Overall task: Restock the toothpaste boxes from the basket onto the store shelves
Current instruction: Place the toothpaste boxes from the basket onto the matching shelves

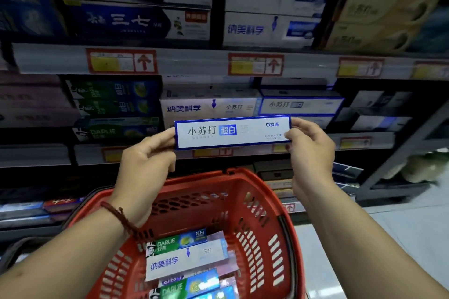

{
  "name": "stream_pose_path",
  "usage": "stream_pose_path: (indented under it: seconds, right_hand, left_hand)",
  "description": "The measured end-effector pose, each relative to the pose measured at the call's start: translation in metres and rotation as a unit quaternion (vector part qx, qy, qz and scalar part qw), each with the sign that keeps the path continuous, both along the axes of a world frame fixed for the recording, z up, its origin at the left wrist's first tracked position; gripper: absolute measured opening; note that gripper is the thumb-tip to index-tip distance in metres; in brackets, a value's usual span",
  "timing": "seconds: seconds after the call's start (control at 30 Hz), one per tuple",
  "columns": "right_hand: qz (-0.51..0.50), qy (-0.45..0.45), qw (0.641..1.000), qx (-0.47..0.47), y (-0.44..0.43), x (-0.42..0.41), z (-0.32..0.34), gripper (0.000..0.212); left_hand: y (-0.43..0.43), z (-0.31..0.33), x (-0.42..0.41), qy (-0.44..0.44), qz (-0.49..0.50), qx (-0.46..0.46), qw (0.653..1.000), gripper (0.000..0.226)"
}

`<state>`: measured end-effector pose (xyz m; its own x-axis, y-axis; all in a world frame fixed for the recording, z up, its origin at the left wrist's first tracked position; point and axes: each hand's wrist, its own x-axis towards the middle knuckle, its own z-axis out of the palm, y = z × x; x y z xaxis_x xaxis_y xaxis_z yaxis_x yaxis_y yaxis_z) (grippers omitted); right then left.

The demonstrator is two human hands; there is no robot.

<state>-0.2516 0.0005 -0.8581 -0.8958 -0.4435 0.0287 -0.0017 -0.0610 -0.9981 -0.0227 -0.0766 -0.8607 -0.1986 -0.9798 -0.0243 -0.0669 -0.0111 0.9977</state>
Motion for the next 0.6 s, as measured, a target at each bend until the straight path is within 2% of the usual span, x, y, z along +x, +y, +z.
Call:
stream_pose_path:
  seconds: [0.13,0.4,0.6]
  right_hand:
    - [-0.007,-0.014,1.0,-0.006,0.022,-0.025,0.0,0.026]
    - [-0.032,0.045,0.998,0.005,0.048,-0.082,0.025,0.025]
    - [-0.053,0.042,0.998,0.017,0.047,-0.139,0.034,0.026]
  left_hand:
    - [0.013,0.009,-0.023,-0.006,-0.027,-0.022,0.999,0.067]
    - [0.028,0.025,-0.092,0.037,-0.045,-0.063,0.996,0.059]
    - [0.024,0.035,-0.157,0.051,-0.073,-0.073,0.993,0.061]
